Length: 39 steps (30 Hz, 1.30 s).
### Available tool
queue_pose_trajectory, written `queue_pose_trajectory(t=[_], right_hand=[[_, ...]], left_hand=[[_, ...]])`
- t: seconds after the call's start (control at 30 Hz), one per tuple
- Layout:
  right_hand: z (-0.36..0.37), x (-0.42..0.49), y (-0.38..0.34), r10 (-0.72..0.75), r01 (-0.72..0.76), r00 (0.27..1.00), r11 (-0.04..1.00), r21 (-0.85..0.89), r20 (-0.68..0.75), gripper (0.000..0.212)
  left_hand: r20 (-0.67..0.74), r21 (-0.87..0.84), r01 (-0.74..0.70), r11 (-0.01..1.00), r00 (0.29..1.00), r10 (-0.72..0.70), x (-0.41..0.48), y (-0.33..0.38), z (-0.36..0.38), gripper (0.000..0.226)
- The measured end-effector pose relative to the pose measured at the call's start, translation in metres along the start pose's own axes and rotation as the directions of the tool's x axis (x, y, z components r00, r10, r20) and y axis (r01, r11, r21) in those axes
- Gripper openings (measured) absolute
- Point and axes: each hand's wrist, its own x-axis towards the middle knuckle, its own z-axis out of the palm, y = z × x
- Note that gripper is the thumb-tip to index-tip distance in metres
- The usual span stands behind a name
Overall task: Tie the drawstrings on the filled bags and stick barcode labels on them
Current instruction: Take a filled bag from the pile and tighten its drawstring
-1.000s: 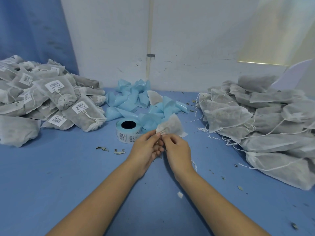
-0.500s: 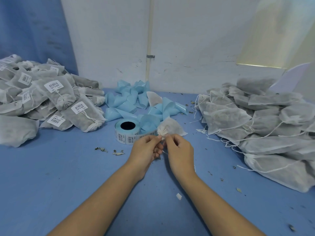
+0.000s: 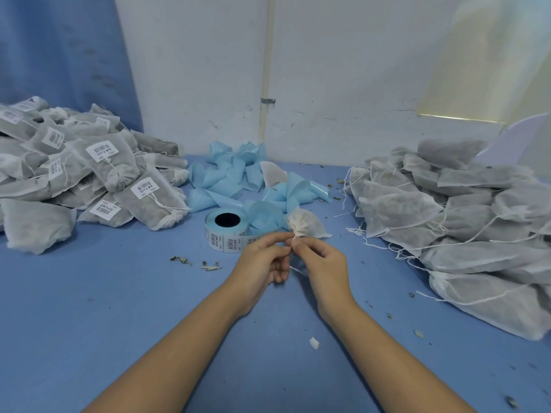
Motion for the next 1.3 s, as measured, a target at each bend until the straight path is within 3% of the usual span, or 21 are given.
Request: queue_pose_trajectory(t=[0.13, 0.33, 0.53, 0.67, 0.77, 0.83, 0.9, 1.07, 1.17, 1.3], right_hand=[[-0.005, 0.003, -0.002, 0.126, -0.121, 0.992, 0.982, 0.147, -0.029, 0.015], [-0.009, 0.008, -0.006, 0.242, -0.216, 0.968, 0.940, 0.264, -0.068, 0.012], [-0.015, 0.010, -0.009, 0.259, -0.251, 0.966, 0.915, 0.317, 0.017, 0.014], [-0.018, 0.009, -0.012, 0.260, -0.300, 0.950, 0.912, 0.281, 0.172, 0.017], [-0.016, 0.010, -0.011, 0.232, -0.264, 0.961, 0.932, 0.247, 0.151, 0.017], [-0.014, 0.010, -0.009, 0.167, -0.179, 0.982, 0.974, 0.139, 0.093, 0.016], [-0.012, 0.010, -0.007, 0.104, -0.105, 0.993, 0.994, 0.005, 0.047, 0.013], [-0.021, 0.015, -0.005, -0.044, 0.038, 0.999, 0.948, -0.315, -0.011, 0.017], [-0.023, 0.015, -0.004, -0.121, 0.126, 0.992, 0.809, -0.574, 0.047, 0.020], [-0.017, 0.009, -0.004, -0.282, 0.288, 0.942, 0.411, -0.865, 0.180, 0.017]], left_hand=[[0.024, 0.163, 0.002, 0.987, 1.000, -0.006, -0.001, -0.002, 0.005, 0.034], [0.020, 0.169, 0.067, 0.983, 0.997, -0.071, 0.000, 0.001, 0.009, 0.038], [-0.023, 0.286, -0.016, 0.958, 0.999, 0.024, -0.001, -0.005, 0.010, 0.021], [-0.098, 0.531, -0.145, 0.835, 0.968, 0.230, -0.003, -0.010, 0.003, 0.008], [0.031, 0.766, -0.266, 0.585, 0.924, 0.381, -0.004, -0.010, -0.003, 0.009], [0.131, 0.849, -0.313, 0.425, 0.905, 0.404, -0.005, -0.011, -0.002, 0.008], [0.169, 0.883, -0.316, 0.347, 0.904, 0.394, -0.005, -0.012, -0.001, 0.011], [0.080, 0.912, -0.237, 0.335, 0.904, 0.420, -0.004, -0.009, -0.009, 0.014], [0.053, 0.922, -0.226, 0.314, 0.878, 0.476, -0.007, -0.005, -0.006, 0.016], [0.141, 0.917, -0.307, 0.254, 0.847, 0.513, -0.011, -0.002, 0.002, 0.018]])
